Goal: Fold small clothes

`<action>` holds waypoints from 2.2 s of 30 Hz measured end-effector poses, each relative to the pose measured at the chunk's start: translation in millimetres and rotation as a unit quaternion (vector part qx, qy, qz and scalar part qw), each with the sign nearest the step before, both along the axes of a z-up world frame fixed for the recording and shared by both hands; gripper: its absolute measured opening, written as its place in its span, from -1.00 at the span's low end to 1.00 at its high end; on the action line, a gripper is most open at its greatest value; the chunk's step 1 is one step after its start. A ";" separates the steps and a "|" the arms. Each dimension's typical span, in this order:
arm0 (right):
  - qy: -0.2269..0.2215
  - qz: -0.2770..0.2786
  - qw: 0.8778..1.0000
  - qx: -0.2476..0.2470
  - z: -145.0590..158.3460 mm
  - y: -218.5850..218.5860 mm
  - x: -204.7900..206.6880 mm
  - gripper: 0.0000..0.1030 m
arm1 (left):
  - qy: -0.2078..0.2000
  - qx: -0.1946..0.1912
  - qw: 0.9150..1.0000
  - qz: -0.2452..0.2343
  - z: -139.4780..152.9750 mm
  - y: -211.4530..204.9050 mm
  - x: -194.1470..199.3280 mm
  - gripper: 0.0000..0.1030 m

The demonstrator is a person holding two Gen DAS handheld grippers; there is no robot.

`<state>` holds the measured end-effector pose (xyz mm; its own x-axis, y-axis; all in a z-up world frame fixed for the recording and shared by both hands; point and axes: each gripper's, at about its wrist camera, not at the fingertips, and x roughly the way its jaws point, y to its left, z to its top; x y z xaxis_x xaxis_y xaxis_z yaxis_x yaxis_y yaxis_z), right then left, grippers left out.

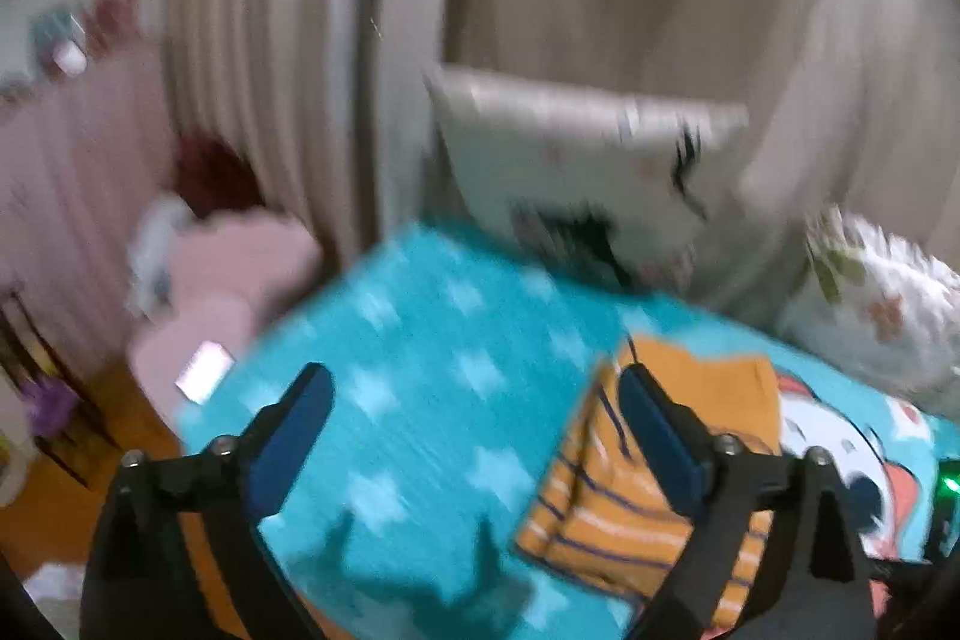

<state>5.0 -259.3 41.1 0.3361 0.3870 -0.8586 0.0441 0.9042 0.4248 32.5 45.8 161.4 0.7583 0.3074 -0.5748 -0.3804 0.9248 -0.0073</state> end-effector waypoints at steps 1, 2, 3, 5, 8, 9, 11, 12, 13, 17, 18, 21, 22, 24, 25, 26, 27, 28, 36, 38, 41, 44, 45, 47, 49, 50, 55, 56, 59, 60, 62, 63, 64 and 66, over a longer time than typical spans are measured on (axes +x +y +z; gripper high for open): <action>-0.002 0.002 1.000 -0.001 1.3 0.3 0.6 -0.05 | -0.028 0.025 0.999 0.009 12.2 -4.7 -7.1 1.00; -0.007 0.004 1.000 -0.004 3.5 0.3 -1.1 -0.01 | -0.054 0.042 0.998 0.007 22.1 -9.1 -11.6 1.00; -0.011 0.006 1.000 -0.006 4.5 -1.1 -3.7 0.01 | -0.066 0.047 0.997 -0.003 29.1 -11.8 -12.2 1.00; -0.017 0.010 1.000 -0.012 5.5 -1.6 -8.4 0.01 | -0.070 0.033 0.996 -0.035 36.5 -16.3 -10.1 1.00; -0.016 0.009 1.000 -0.022 3.9 -6.3 -18.1 0.01 | -0.079 0.017 0.995 -0.058 45.0 -25.4 -8.0 1.00; -0.015 0.005 1.000 -0.023 4.1 -10.1 -21.3 0.01 | -0.092 0.023 0.994 -0.054 49.8 -30.6 -9.6 1.00; -0.016 -0.004 0.999 -0.027 8.2 -19.7 -27.2 0.02 | -0.111 0.037 0.992 -0.052 57.4 -40.0 -13.8 1.00; -0.019 -0.007 0.999 -0.030 10.2 -22.5 -29.4 0.02 | -0.123 0.049 0.990 -0.051 62.6 -45.8 -16.4 1.00; -0.022 -0.011 0.999 -0.035 13.7 -26.3 -31.7 0.02 | -0.130 0.056 0.988 -0.052 65.4 -49.3 -17.0 1.00; -0.031 -0.021 0.998 -0.053 20.3 -33.0 -42.7 0.12 | -0.136 0.059 0.985 -0.090 66.5 -62.7 -13.7 1.00; -0.028 -0.020 0.998 -0.056 18.7 -31.0 -44.5 0.12 | -0.130 0.050 0.985 -0.103 64.5 -63.8 -12.6 1.00; -0.032 -0.001 0.997 -0.071 17.5 -17.0 -45.2 0.12 | -0.084 0.004 0.985 -0.150 52.1 -66.9 -6.2 1.00; -0.042 0.013 0.996 -0.078 21.2 -6.6 -42.9 0.12 | -0.071 0.001 0.987 -0.147 47.6 -66.5 -6.0 1.00; -0.055 0.033 0.995 -0.076 30.9 11.7 -37.8 0.12 | -0.061 0.004 0.988 -0.141 43.9 -64.8 -9.4 1.00; -0.060 0.039 0.995 -0.072 34.9 19.0 -36.3 0.12 | -0.056 0.012 0.989 -0.133 45.2 -61.3 -11.5 1.00; -0.067 0.047 0.994 -0.067 41.4 28.7 -33.5 0.12 | -0.053 0.022 0.990 -0.126 45.8 -57.7 -13.0 1.00; -0.078 0.060 0.993 -0.062 49.7 42.1 -26.6 0.12 | -0.051 0.029 0.991 -0.122 45.2 -55.0 -14.4 1.00; -0.086 0.068 0.992 -0.062 55.0 53.4 -21.2 0.12 | -0.044 0.039 0.992 -0.115 43.8 -50.2 -13.5 1.00; -0.075 0.072 0.992 -0.065 34.2 123.6 31.3 0.07 | -0.007 0.039 0.992 -0.121 16.7 -10.6 -2.8 1.00; -0.047 0.066 0.994 -0.067 17.0 135.6 50.2 0.11 | -0.014 0.042 0.991 -0.124 16.8 0.0 -3.3 1.00; -0.028 0.042 0.995 -0.088 8.2 143.5 67.2 0.24 | -0.002 0.041 0.989 -0.143 13.2 17.4 3.5 1.00; -0.023 0.020 0.995 -0.090 15.8 144.0 67.6 0.27 | 0.029 0.009 0.986 -0.166 -0.5 36.1 14.3 1.00; -0.028 0.014 0.995 -0.091 19.1 144.0 64.4 0.27 | 0.047 -0.006 0.984 -0.172 -8.2 43.2 20.0 1.00; -0.044 -0.004 0.995 -0.087 31.5 143.1 52.7 0.26 | 0.068 -0.023 0.982 -0.177 -17.8 51.6 27.4 1.00; -0.056 -0.022 0.994 -0.090 43.8 144.2 39.2 0.26 | 0.091 -0.040 0.979 -0.176 -29.5 61.1 38.1 1.00; -0.060 -0.026 0.993 -0.096 48.6 145.8 34.4 0.27 | 0.099 -0.045 0.979 -0.175 -33.8 64.4 42.1 1.00; -0.060 -0.050 0.985 -0.155 56.8 157.4 12.9 0.27 | 0.126 -0.061 0.974 -0.176 -54.7 71.6 61.9 1.00; -0.056 -0.053 0.984 -0.162 55.2 159.1 10.8 0.27 | 0.127 -0.061 0.974 -0.179 -56.5 71.1 62.1 1.00; -0.038 -0.060 0.982 -0.175 47.2 166.1 5.0 0.27 | 0.138 -0.061 0.970 -0.193 -65.9 66.4 64.8 1.00; -0.032 -0.059 0.982 -0.175 44.2 169.3 3.4 0.27 | 0.140 -0.061 0.968 -0.199 -68.3 65.1 65.6 1.00; -0.026 -0.055 0.982 -0.178 40.2 176.1 1.1 0.27 | 0.143 -0.059 0.966 -0.206 -71.5 63.0 66.4 1.00; -0.025 -0.053 0.982 -0.182 39.3 180.1 0.2 0.27 | 0.144 -0.056 0.966 -0.209 -72.8 62.1 66.5 1.00; -0.026 -0.051 0.981 -0.185 38.5 184.0 -0.1 0.27 | 0.146 -0.053 0.965 -0.213 -74.1 61.0 66.2 1.00; -0.028 -0.044 0.980 -0.192 37.8 191.5 0.3 0.27 | 0.151 -0.052 0.962 -0.220 -76.6 59.9 66.4 1.00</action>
